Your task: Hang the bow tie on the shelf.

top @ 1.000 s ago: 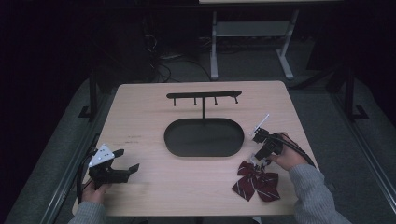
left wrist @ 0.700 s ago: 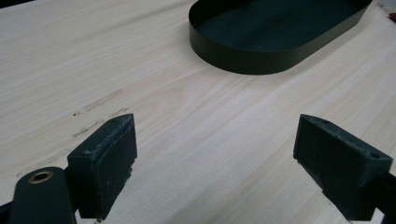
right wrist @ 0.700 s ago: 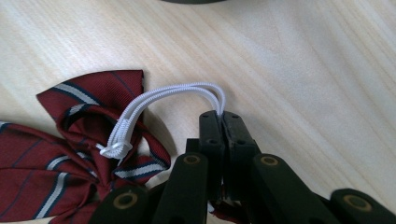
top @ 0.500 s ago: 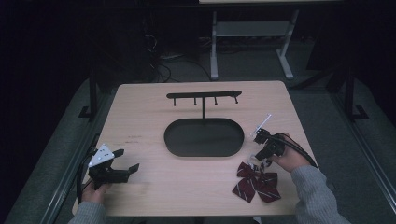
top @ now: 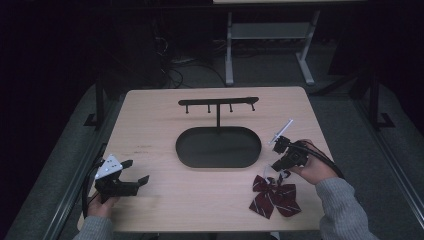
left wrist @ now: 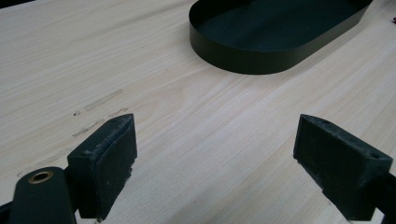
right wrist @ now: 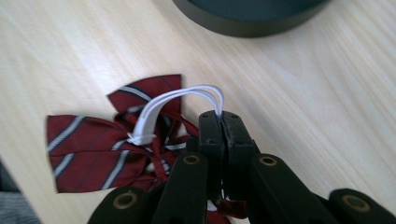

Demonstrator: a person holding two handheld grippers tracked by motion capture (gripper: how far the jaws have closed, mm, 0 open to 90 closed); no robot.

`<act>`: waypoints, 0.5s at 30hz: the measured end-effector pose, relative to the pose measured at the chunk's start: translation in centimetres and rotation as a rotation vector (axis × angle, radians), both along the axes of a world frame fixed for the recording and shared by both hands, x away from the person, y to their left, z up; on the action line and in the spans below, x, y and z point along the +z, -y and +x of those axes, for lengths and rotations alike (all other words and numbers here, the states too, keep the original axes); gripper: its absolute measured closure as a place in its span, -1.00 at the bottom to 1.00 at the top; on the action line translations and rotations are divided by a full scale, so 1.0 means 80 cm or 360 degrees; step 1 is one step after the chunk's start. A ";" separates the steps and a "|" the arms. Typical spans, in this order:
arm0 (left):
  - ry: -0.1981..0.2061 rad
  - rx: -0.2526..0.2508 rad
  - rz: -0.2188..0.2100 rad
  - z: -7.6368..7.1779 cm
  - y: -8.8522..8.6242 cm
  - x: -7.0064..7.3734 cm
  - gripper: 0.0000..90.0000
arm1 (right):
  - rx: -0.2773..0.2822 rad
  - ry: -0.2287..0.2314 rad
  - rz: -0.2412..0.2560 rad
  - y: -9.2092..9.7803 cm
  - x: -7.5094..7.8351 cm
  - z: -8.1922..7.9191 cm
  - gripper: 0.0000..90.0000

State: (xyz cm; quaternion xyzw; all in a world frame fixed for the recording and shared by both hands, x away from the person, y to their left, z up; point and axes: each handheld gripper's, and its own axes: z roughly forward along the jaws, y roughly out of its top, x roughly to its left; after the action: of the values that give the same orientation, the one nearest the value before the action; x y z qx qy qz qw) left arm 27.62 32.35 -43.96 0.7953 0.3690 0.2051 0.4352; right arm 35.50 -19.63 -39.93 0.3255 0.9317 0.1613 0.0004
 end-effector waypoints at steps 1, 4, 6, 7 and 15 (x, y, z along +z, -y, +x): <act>-0.0001 0.0000 0.0002 0.000 0.000 0.000 -0.71 | 0.0013 0.0001 0.0004 -0.001 0.003 -0.001 0.94; 0.0002 0.0003 -0.0002 0.000 0.000 0.000 -0.71 | 0.0044 0.0012 0.0006 -0.005 0.012 -0.004 0.94; 0.0001 0.0001 0.0000 0.000 0.000 0.000 -0.71 | 0.0068 0.0020 0.0015 -0.007 0.017 -0.006 0.94; 0.0003 0.0000 0.0002 0.000 0.000 0.000 -0.71 | 0.0075 0.0023 0.0017 -0.008 0.020 -0.006 0.94; 0.0000 0.0000 -0.0001 0.000 0.001 0.000 -0.71 | 0.0125 0.0040 0.0023 -0.012 0.040 -0.010 0.95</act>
State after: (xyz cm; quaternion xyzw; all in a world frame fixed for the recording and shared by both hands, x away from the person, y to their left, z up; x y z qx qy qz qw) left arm 27.61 32.31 -43.99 0.7951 0.3691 0.2051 0.4353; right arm 34.69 -18.65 -36.74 0.2867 0.9425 0.1719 0.0035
